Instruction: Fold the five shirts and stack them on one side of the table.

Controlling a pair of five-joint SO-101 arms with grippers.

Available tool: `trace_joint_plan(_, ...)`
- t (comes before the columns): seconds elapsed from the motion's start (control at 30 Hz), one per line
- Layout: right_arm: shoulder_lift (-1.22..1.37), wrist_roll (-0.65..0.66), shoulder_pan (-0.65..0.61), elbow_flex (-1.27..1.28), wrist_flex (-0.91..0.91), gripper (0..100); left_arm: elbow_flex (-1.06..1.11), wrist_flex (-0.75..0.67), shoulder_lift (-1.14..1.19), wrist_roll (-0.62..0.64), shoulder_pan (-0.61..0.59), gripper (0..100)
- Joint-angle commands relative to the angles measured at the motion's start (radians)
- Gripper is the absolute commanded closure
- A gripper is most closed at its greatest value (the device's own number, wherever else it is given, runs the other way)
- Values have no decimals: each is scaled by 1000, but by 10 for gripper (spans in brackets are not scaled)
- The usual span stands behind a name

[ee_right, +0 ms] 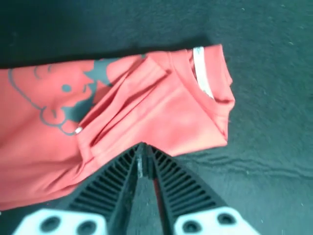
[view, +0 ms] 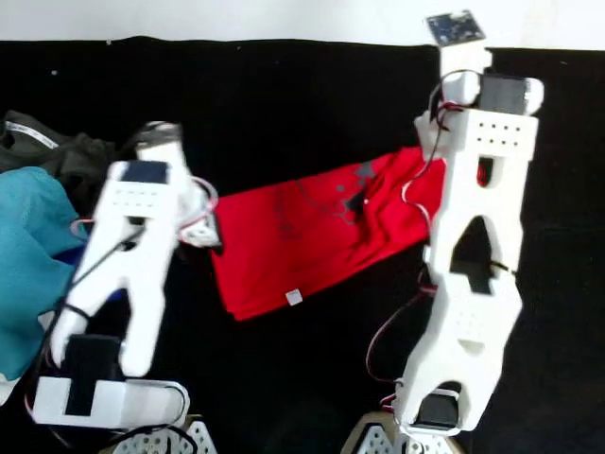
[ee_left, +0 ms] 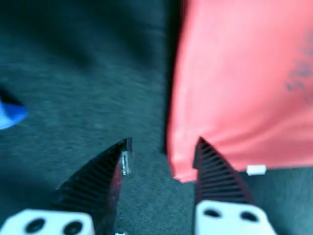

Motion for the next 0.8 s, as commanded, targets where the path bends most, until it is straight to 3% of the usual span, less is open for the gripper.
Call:
trace_joint_plan(0.0, -280, -9, -10, 189, 12, 992, -31, -21, 62, -14, 10, 771)
trace_joint_plan(0.33, -730, -8, 15, 788, 4, 992, -51, -55, 197, 31, 53, 771)
trace_joint_plan(0.6, -961, -8, 15, 1089, -113, 992, -186, -48, 363, 121, 59, 769)
trace_joint_plan(0.77, -1063, -8, 15, 1231, -157, 992, -294, -6, 501, 123, 124, 769)
